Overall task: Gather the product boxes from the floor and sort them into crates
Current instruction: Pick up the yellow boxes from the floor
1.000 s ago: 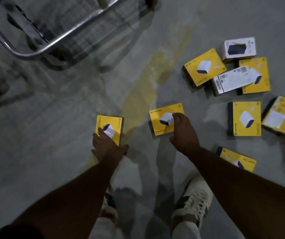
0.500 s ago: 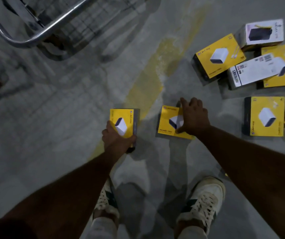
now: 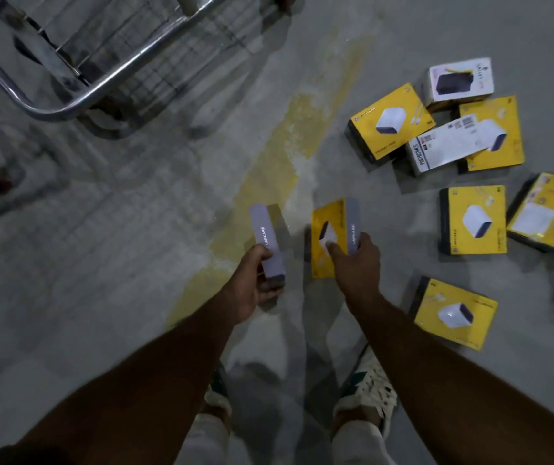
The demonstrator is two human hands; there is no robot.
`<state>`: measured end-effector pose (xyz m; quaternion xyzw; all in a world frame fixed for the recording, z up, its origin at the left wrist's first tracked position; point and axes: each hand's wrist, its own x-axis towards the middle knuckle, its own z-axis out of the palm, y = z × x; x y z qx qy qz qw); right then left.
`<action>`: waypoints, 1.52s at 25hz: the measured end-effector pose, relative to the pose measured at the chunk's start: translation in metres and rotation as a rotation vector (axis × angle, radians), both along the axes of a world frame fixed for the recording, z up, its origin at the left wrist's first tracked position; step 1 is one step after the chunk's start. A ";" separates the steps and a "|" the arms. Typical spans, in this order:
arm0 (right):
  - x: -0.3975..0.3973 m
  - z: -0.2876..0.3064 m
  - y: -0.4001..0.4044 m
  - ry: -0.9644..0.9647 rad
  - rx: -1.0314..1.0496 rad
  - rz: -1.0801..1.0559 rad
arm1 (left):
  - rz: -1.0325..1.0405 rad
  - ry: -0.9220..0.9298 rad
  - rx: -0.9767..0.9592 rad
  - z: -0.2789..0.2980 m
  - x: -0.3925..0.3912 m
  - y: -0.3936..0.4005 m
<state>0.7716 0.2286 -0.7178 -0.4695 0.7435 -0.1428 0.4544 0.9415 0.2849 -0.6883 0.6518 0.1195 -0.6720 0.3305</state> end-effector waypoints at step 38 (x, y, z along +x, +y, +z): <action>-0.257 -0.011 0.016 0.483 0.150 0.318 | -0.703 0.022 -0.007 0.012 -0.184 -0.042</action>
